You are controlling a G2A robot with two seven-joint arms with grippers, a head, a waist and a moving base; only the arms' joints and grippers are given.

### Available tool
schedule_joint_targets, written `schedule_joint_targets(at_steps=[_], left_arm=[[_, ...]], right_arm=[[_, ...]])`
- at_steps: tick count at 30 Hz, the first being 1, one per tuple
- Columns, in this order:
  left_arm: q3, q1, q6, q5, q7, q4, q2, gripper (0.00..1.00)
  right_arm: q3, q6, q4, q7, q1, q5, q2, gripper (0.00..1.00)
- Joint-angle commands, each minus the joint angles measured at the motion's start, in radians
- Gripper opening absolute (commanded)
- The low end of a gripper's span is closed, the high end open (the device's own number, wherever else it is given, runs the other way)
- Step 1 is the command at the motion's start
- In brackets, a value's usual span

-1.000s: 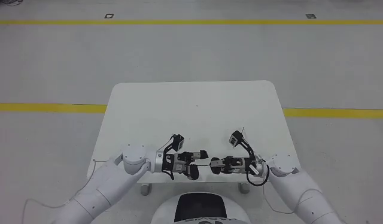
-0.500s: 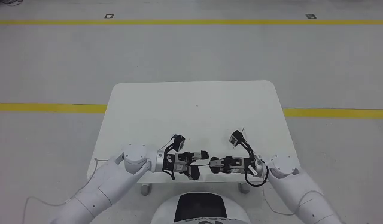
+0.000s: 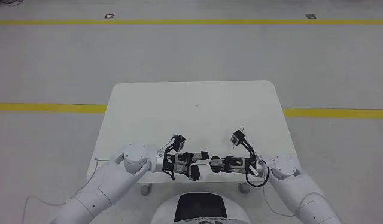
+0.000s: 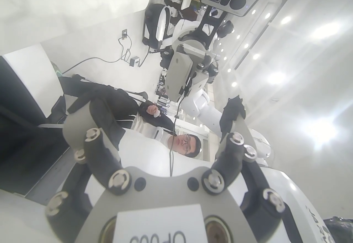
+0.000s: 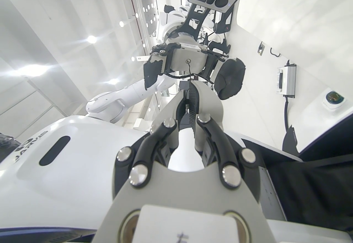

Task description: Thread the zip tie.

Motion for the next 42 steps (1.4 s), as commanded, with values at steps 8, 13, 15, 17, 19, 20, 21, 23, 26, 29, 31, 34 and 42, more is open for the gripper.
schedule_joint_targets(at_steps=[8,13,15,17,19,20,21,23,26,29,31,34,42], left_arm=[[0.007,-0.003,-0.002,-0.006,0.002,0.002,0.001,0.91],[0.011,-0.006,-0.003,-0.009,0.005,0.005,0.001,0.89],[0.013,-0.008,-0.004,-0.009,0.005,0.006,0.001,0.88],[0.015,-0.009,-0.005,-0.01,0.005,0.007,0.001,0.87],[0.016,-0.01,-0.005,-0.012,0.005,0.008,0.001,0.81],[0.017,-0.01,-0.006,-0.013,0.005,0.008,0.001,0.78],[0.018,-0.011,-0.006,-0.014,0.005,0.009,0.001,0.77],[0.019,-0.011,-0.007,-0.016,0.004,0.01,0.002,0.71],[0.02,-0.012,-0.009,-0.017,0.003,0.011,0.002,0.61],[0.021,-0.013,-0.01,-0.018,0.003,0.012,0.003,0.49],[0.021,-0.013,-0.01,-0.019,0.003,0.011,0.004,0.47],[0.02,-0.012,-0.013,-0.019,0.004,0.007,0.005,0.44],[0.023,-0.012,-0.012,-0.02,0.002,0.005,0.008,0.37]], right_arm=[[0.0,0.0,0.01,0.005,0.001,-0.006,-0.004,0.0],[-0.005,0.0,0.017,0.01,0.005,-0.006,-0.006,0.0],[-0.007,0.0,0.019,0.012,0.007,-0.006,-0.007,0.0],[-0.009,0.0,0.02,0.014,0.008,-0.008,-0.008,0.0],[-0.012,0.0,0.022,0.015,0.009,-0.01,-0.009,0.0],[-0.013,0.0,0.023,0.015,0.01,-0.01,-0.009,0.0],[-0.015,0.0,0.024,0.015,0.011,-0.011,-0.009,0.0],[-0.016,0.0,0.025,0.015,0.013,-0.011,-0.01,0.0],[-0.018,0.0,0.03,0.009,0.014,-0.01,-0.01,0.0],[-0.018,0.0,0.032,0.003,0.014,-0.009,-0.01,0.0],[-0.019,0.0,0.034,0.001,0.015,-0.007,-0.01,0.0],[-0.019,0.0,0.036,-0.001,0.015,-0.004,-0.01,0.0],[-0.022,0.0,0.041,-0.001,0.017,-0.003,-0.01,0.0]])
